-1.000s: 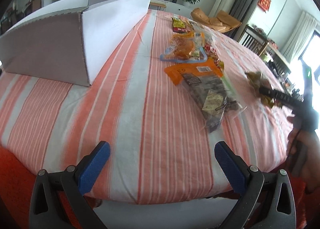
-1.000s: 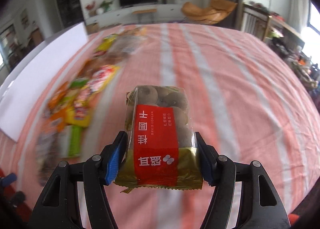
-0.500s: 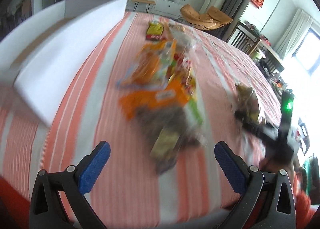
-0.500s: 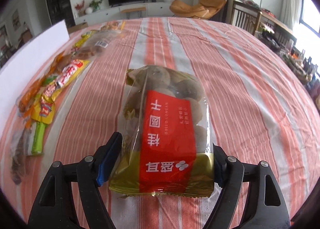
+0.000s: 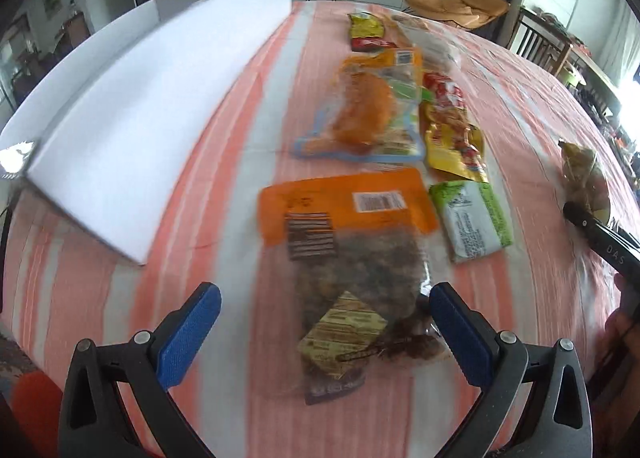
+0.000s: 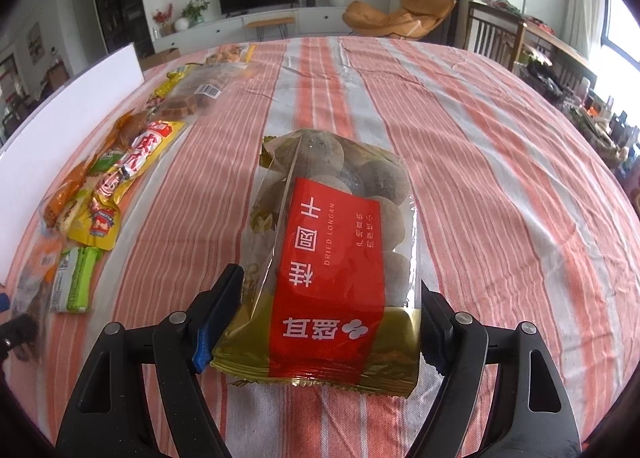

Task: Organize snacks
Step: 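Hold the longan bag in the right tool while the left tool grasps the orange-topped snack bag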

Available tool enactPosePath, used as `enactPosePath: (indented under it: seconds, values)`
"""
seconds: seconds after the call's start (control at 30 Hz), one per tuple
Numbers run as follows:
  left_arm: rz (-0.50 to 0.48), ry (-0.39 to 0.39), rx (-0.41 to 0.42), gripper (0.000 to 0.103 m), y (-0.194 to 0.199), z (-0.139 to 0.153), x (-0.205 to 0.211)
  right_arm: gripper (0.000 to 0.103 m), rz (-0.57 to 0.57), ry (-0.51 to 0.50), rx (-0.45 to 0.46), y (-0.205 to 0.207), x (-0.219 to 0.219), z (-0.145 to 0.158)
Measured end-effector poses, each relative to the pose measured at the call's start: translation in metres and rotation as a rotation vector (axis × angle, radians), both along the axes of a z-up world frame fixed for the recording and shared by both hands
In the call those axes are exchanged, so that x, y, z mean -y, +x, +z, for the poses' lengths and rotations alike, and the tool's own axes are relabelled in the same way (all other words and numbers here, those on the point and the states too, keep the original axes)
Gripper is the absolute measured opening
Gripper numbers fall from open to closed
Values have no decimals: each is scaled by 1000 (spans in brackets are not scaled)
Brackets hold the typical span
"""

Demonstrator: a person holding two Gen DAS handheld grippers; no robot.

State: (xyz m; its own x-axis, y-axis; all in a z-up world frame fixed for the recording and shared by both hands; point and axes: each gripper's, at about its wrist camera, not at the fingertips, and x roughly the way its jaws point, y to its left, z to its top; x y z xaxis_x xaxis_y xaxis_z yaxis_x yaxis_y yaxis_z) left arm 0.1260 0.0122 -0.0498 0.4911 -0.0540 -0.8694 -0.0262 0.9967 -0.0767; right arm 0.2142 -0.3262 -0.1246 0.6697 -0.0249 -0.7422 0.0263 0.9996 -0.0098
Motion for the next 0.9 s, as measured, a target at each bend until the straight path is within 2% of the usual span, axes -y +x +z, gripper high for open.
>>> enactPosePath:
  seconds: [0.1,0.2,0.37,0.9]
  values:
    - [-35,-52,-28,103,4,-2,1,81,0,-8,-3,1,-2,0]
    - [-55,-40,-50,103,7,-7,12,81,1,-8,-4,1,-2,0]
    - [-59,-2,-30,103,5,-9,13,81,0,-11,-4,1,-3,-1]
    - [-123,9,54,103,-6,-11,-1,82,1,-11,-5,2,-3,-1]
